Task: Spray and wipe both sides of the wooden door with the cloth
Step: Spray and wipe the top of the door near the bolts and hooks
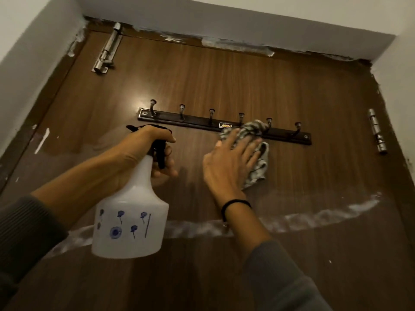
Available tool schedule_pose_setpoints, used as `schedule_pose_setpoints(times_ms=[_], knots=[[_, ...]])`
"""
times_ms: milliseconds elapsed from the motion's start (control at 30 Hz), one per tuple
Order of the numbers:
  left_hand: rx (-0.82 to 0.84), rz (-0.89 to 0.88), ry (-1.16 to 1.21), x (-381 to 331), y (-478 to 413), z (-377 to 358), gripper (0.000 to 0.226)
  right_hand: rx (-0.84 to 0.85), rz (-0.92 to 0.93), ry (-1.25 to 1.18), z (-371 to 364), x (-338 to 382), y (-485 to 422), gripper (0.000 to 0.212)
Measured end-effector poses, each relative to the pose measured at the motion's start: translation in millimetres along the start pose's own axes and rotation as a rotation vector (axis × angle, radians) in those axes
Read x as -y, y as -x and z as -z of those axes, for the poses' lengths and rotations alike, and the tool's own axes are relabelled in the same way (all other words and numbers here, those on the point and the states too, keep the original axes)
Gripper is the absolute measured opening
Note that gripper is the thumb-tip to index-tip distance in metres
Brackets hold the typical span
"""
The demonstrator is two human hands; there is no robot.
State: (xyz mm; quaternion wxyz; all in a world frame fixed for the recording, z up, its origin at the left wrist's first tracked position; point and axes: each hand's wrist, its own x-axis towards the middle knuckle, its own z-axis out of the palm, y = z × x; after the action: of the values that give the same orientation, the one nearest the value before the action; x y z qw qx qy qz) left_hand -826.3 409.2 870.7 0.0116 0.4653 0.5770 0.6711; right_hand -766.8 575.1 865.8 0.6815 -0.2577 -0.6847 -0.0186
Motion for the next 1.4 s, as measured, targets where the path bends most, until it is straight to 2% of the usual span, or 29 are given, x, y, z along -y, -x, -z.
schedule_pose_setpoints(times_ms=[67,167,267,400,500,600,767,900,1000,1133,1267,1333,1400], knots=[[0.006,0.006,0.027,3.5,-2.7,1.7,0.032,0.029,0.127,0.026,-3.7,-0.7,5.6,0.062],[0.039,0.009,0.083,8.8,-5.0,4.8,0.03,0.11,0.302,0.085,15.3,-41.6,1.0,0.06],[0.066,-0.022,0.143,13.9,-7.5,11.7,0.026,0.101,0.227,0.069,40.2,-79.6,-8.0,0.059],[0.088,-0.034,0.166,16.2,-5.3,20.9,0.026,0.033,0.069,0.024,34.3,-56.9,-7.7,0.06],[0.113,-0.037,0.167,19.6,0.2,24.1,0.024,0.03,0.169,-0.028,14.9,-26.6,4.5,0.06],[0.088,-0.059,0.214,21.8,3.8,23.2,0.024,0.083,0.286,-0.064,9.6,-25.4,10.3,0.058],[0.003,-0.082,0.324,14.9,0.5,20.5,0.032,0.105,0.307,-0.143,12.9,-36.8,8.7,0.054],[0.014,-0.068,0.233,15.7,2.0,38.2,0.036,0.058,0.171,-0.183,3.1,-17.7,15.2,0.053],[-0.022,-0.079,0.199,16.1,4.6,76.4,0.034,-0.027,0.129,-0.092,-12.4,7.3,20.6,0.055],[-0.054,-0.116,0.044,13.3,5.7,131.5,0.029,-0.038,0.261,-0.029,-37.6,55.1,34.5,0.067],[-0.156,-0.091,-0.037,17.2,7.1,171.2,0.031,-0.039,0.314,-0.02,-58.5,93.8,43.4,0.063],[-0.178,-0.085,-0.072,23.5,5.8,181.2,0.031,-0.005,0.37,0.0,-54.1,86.3,42.1,0.061],[-0.198,-0.087,-0.093,28.2,2.3,186.4,0.03,0.095,0.505,0.042,-39.8,62.4,31.8,0.056]])
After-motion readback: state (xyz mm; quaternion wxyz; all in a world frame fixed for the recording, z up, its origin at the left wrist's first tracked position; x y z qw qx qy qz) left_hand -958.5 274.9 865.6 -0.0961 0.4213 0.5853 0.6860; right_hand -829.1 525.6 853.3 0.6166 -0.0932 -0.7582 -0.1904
